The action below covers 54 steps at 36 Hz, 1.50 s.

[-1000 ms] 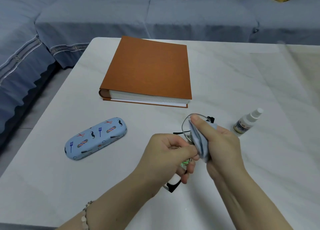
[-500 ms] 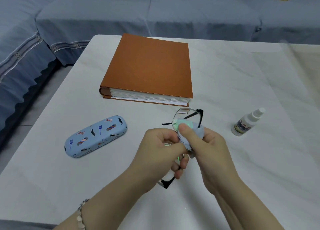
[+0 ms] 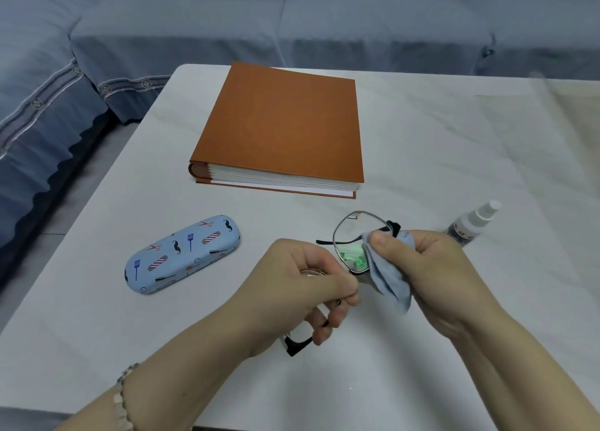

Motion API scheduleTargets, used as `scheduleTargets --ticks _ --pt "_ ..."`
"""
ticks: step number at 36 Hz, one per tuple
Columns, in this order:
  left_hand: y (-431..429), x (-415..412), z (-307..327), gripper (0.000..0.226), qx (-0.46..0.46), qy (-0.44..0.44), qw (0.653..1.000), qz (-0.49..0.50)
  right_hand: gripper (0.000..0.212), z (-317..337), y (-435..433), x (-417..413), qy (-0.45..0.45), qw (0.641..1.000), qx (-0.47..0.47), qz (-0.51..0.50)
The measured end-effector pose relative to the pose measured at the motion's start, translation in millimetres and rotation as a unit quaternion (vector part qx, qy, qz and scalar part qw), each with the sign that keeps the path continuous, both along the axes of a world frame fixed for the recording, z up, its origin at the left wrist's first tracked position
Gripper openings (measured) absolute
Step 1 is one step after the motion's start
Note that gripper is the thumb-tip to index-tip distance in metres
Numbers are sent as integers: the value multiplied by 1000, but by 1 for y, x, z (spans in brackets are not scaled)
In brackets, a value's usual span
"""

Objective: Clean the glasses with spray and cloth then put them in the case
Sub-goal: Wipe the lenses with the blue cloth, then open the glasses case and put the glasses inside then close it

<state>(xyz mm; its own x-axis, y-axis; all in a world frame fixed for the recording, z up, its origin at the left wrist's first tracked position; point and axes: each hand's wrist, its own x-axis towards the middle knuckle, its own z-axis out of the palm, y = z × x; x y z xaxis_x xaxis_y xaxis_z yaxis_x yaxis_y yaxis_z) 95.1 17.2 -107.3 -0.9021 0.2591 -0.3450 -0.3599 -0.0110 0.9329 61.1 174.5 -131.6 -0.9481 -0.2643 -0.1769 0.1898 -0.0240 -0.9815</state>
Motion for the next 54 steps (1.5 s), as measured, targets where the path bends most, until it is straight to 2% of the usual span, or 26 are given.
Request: scheduleTargets --ticks 5,7,9,12,16,19,22,25,30,33,35,36,38,41,45,48,51,54 --pt "0 0 0 17 -9 3 1000 10 74 -3 -8 2 -48 993 -20 -101" --pt "0 0 -2 17 -14 4 1000 20 64 -6 -14 7 -62 988 -40 -132" --pt "-1 0 -4 15 -16 0 999 30 54 -8 -20 15 -54 986 -37 -151" --pt "0 0 -8 15 -23 -3 999 35 62 -9 -26 24 -26 988 -6 -154" --pt "2 -5 -9 24 -17 -7 998 54 61 -10 -30 29 -9 986 32 -161" --pt "2 -7 -8 28 3 -20 997 68 53 -9 -29 26 -6 989 37 -145" --pt "1 -11 -5 23 33 -31 993 108 45 -7 -23 22 8 993 61 -97" --pt "-5 -16 0 19 55 -31 986 153 50 -6 -9 18 9 993 102 -53" --pt "-15 -18 3 20 44 -28 986 160 47 -16 31 10 -84 976 198 45" --pt "-17 -18 1 20 39 -34 984 170 33 -19 54 2 -134 955 247 98" --pt "-17 -18 -1 20 38 -40 983 174 13 -20 63 -2 -151 953 254 70" --pt "-16 -18 -2 20 37 -41 983 174 9 -22 65 -5 -150 953 260 46" --pt "-13 -17 -2 21 34 -42 984 170 29 -34 67 -11 -120 947 295 28" --pt "-10 -16 -2 21 29 -43 986 157 47 -50 65 -13 -68 913 402 8" --pt "-10 -16 -2 20 17 -47 990 132 57 -57 64 -9 16 888 458 -17" --pt "-12 -16 -2 21 7 -51 992 113 47 -45 59 -8 120 890 435 -62" --pt "-11 -17 0 20 1 -51 996 73 42 -28 49 -13 201 907 358 -95" --pt "-9 -18 3 21 9 -41 999 24 46 -16 29 -21 178 954 235 -61"
